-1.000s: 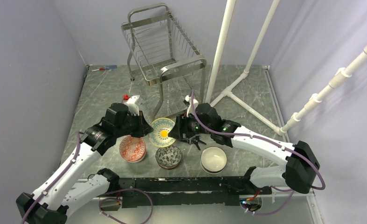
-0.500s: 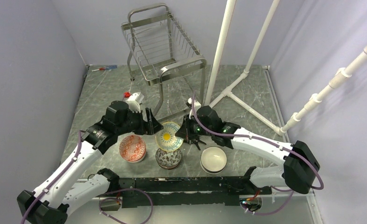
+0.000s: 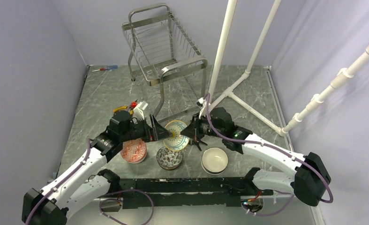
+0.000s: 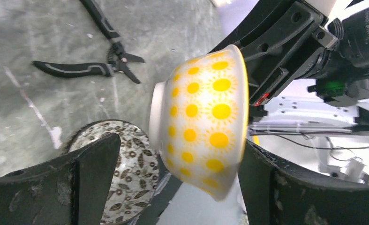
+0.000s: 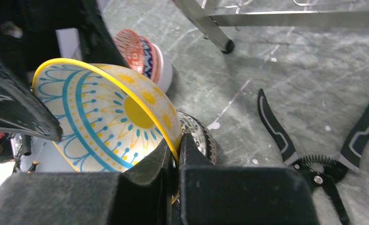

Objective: Load the bowls into the dish rack
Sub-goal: Place the bowl in the dish rack.

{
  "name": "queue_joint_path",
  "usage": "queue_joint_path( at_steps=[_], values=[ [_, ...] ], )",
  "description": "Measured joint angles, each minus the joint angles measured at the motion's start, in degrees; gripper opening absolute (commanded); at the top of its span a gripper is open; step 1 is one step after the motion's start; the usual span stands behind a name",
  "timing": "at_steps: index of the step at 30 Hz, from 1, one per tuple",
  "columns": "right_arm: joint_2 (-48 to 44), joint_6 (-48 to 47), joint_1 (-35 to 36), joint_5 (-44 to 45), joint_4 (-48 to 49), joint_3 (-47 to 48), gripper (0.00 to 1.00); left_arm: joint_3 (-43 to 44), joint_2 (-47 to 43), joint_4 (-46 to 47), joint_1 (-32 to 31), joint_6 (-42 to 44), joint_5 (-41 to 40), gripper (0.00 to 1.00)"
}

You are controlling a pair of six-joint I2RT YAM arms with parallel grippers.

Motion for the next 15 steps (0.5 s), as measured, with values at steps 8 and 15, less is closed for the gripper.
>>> queue_joint_path(
  at_steps=[8,15],
  values=[
    [-0.57,0.02,0.00,-3.17,2.95,0.00,0.00,-3.58,2.80,12.50,0.00,-6.16,6.93,0.91],
    [0.35,0.09,0.00,-3.41,3.26,0.00,0.00,-3.61,4.79,16.26,0.00,-7.80,8.35,0.77]
  ],
)
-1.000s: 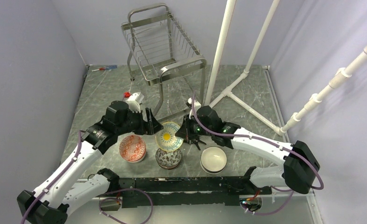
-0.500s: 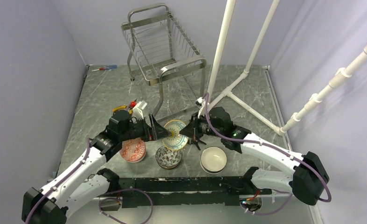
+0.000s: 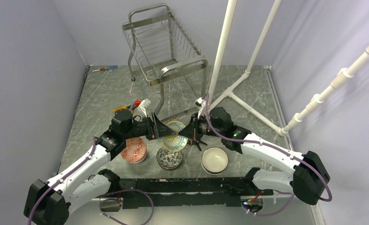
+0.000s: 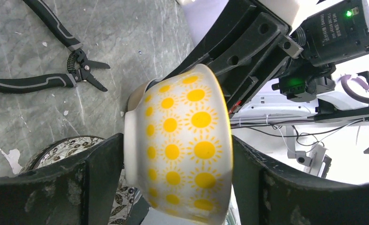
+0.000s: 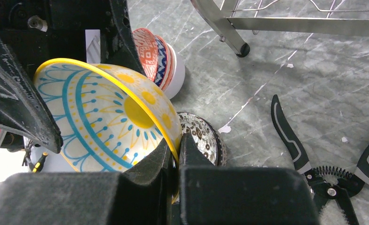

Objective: Load the bowls into the dish rack
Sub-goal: Place the bowl in the dish rack.

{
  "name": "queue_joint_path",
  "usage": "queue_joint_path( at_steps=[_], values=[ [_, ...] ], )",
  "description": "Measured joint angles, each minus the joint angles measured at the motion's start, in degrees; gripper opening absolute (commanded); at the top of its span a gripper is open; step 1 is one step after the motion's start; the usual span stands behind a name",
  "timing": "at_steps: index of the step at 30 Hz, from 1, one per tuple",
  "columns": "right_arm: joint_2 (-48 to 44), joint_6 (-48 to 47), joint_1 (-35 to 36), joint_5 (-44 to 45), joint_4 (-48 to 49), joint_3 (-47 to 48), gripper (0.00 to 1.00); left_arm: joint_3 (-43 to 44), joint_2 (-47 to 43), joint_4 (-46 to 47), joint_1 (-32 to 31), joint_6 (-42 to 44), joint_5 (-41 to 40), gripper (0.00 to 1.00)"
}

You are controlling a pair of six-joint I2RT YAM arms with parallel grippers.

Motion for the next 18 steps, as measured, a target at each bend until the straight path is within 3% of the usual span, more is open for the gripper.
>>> queue_joint_path(
  at_steps=[1,3,8,12,15,18],
  values=[
    [0.28,0.04,0.00,-0.13,0.15,0.02,0.00,0.00,0.02,0.17,0.00,-0.04,0.09,0.70],
    [0.87,0.22,0.00,-0.15,0.13,0.22,0.00,0.00,0.02,0.48,0.00,-0.13,0.09,0.66],
    [1.16,0.59,0.00,0.37,0.15,0.52,0.00,-0.09,0.85,0.28,0.31,0.35,0.07,0.86],
    [1.20,0.35,0.00,1.46,-0.13,0.87,0.00,0.39,2.03,-3.08,0.26,1.18,-0.07,0.90],
    [1.27,0.13,0.00,2.60,-1.20,1.33,0.00,1.44,2.91,-5.29,0.26,1.86,-0.09,0.88],
    [1.27,-0.42,0.00,3.67,-1.73,1.75,0.00,1.97,3.52,-5.88,0.26,2.08,0.13,0.76]
  ],
)
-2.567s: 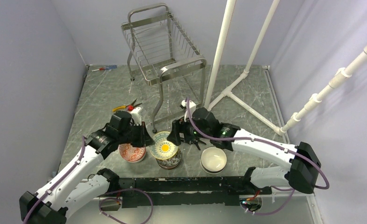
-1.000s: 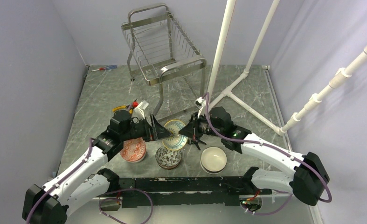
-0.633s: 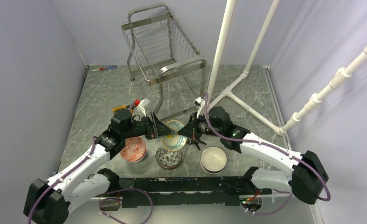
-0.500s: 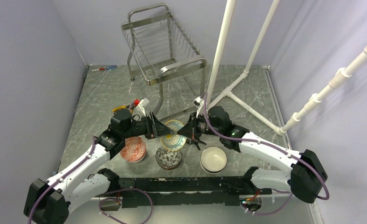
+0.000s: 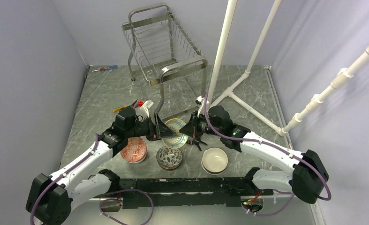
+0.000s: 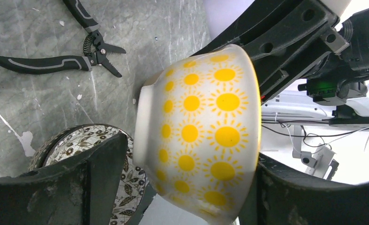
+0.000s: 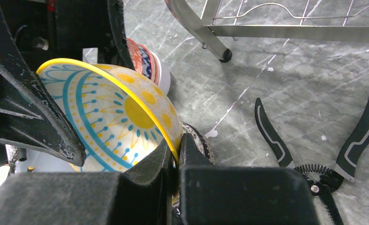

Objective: Load the bowls into the dish rack
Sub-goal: Place the bowl in the dish rack.

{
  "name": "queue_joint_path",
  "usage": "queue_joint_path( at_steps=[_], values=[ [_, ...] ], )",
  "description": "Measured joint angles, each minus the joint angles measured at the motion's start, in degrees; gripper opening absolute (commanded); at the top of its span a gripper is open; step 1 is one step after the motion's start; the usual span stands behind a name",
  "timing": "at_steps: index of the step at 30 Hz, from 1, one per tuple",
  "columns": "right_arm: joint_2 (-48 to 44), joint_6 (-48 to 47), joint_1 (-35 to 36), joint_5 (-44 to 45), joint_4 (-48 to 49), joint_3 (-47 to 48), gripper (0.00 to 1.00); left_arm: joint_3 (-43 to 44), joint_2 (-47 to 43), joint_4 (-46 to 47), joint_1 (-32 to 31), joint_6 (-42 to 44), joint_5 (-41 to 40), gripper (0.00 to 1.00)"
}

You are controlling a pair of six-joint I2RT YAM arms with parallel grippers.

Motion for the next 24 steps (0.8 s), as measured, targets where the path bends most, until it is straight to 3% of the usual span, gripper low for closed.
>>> queue_joint_path(
  at_steps=[6,11,17,20,24],
  values=[
    [0.87,-0.33,0.00,0.33,-0.87,0.76,0.01,-0.39,0.46,2.54,0.00,-0.09,0.59,0.51],
    [1.36,-0.11,-0.15,0.76,-1.97,1.40,0.22,-0.98,1.11,3.48,0.00,0.57,0.37,0.42],
    [1.33,-0.48,-0.15,1.05,-1.18,2.47,0.64,-0.98,1.40,3.54,0.00,-0.55,-0.09,0.39],
    [1.18,-0.42,-0.42,1.62,-1.20,2.47,0.76,-0.96,2.05,3.89,0.22,-0.76,-0.26,0.39],
    [0.00,0.20,-1.81,1.68,-1.16,2.45,0.80,-0.96,3.34,4.72,1.11,-1.29,-0.09,0.38]
  ],
)
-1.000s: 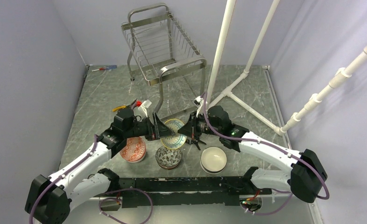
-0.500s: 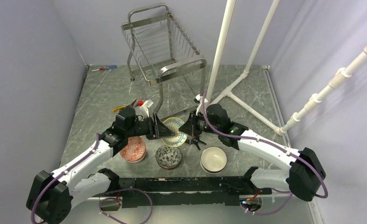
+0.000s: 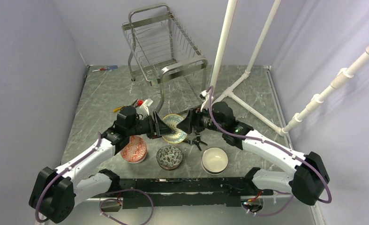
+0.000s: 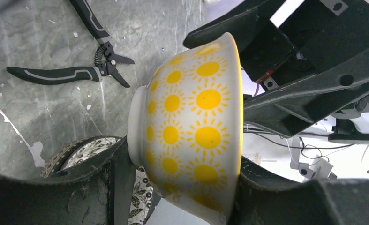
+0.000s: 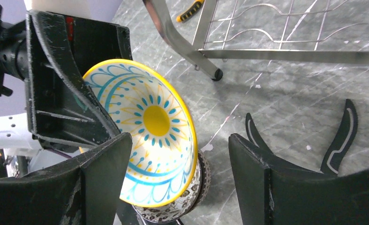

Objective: Load the bowls into the dish rack
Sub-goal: Place the bowl in the dish rack.

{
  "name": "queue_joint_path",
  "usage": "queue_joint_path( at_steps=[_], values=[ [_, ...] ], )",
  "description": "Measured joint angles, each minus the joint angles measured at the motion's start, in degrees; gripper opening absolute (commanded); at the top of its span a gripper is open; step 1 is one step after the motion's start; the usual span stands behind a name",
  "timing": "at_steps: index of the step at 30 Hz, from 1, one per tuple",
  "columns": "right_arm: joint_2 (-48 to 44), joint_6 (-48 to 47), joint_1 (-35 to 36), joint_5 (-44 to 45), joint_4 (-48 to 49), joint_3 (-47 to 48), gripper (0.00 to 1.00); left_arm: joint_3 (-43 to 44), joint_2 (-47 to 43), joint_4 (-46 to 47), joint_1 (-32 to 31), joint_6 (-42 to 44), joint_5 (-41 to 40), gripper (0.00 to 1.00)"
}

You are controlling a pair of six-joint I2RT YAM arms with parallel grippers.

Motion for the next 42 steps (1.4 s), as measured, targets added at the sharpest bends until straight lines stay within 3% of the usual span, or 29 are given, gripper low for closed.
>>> queue_joint_path(
  at_steps=[11,24,30,36,42],
  values=[
    [-3.10,0.87,-3.80,-1.16,0.90,-1.90,0.86,0.00,-2.34,-1.27,8.50,0.24,3.26,0.36],
    [-3.54,1.53,-5.88,-2.01,1.05,-2.95,0.89,3.89,-10.86,-20.15,19.39,8.02,7.85,0.33],
    [-4.59,1.46,-6.62,-2.01,0.79,-3.23,0.90,6.47,-9.94,-22.18,22.91,9.81,9.40,0.32],
    [-5.81,1.42,-7.13,-1.99,0.59,-3.78,0.90,14.93,-5.81,-24.83,29.03,13.40,11.10,0.32],
    [-6.58,1.18,-7.56,-1.95,-0.22,-4.59,0.90,18.97,-3.02,-21.81,33.88,14.25,13.27,0.33]
  ],
)
